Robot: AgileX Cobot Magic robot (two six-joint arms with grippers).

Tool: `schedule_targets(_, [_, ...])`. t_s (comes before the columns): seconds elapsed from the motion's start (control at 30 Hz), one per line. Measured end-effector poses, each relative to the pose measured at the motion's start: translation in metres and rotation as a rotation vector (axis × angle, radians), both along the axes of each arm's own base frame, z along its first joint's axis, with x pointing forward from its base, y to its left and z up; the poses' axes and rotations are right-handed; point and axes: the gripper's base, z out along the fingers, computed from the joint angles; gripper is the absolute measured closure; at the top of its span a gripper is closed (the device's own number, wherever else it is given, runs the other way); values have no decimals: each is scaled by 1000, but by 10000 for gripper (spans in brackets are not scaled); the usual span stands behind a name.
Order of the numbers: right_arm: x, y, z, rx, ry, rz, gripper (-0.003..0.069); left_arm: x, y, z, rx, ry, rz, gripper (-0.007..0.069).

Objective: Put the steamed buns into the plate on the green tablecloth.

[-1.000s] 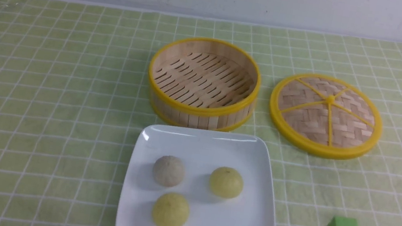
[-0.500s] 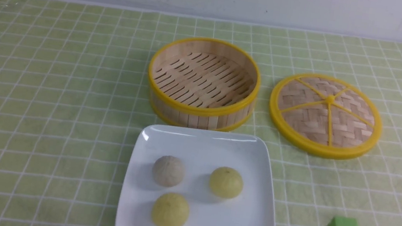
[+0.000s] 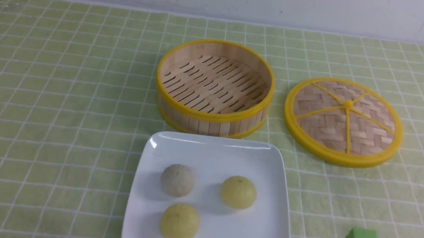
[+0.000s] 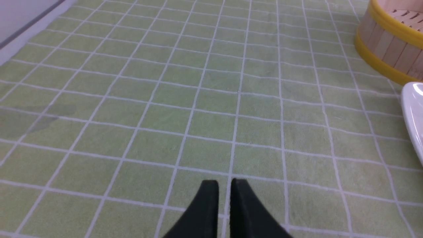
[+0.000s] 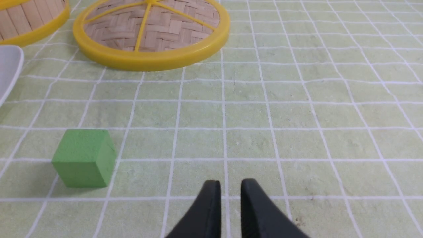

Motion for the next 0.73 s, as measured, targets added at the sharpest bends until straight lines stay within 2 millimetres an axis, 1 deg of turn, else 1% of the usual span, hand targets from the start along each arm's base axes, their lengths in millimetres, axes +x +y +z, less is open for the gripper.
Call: schedule_targets(0.73, [0,0,0,0,0,0,517,0,1,0,27,2,2,517])
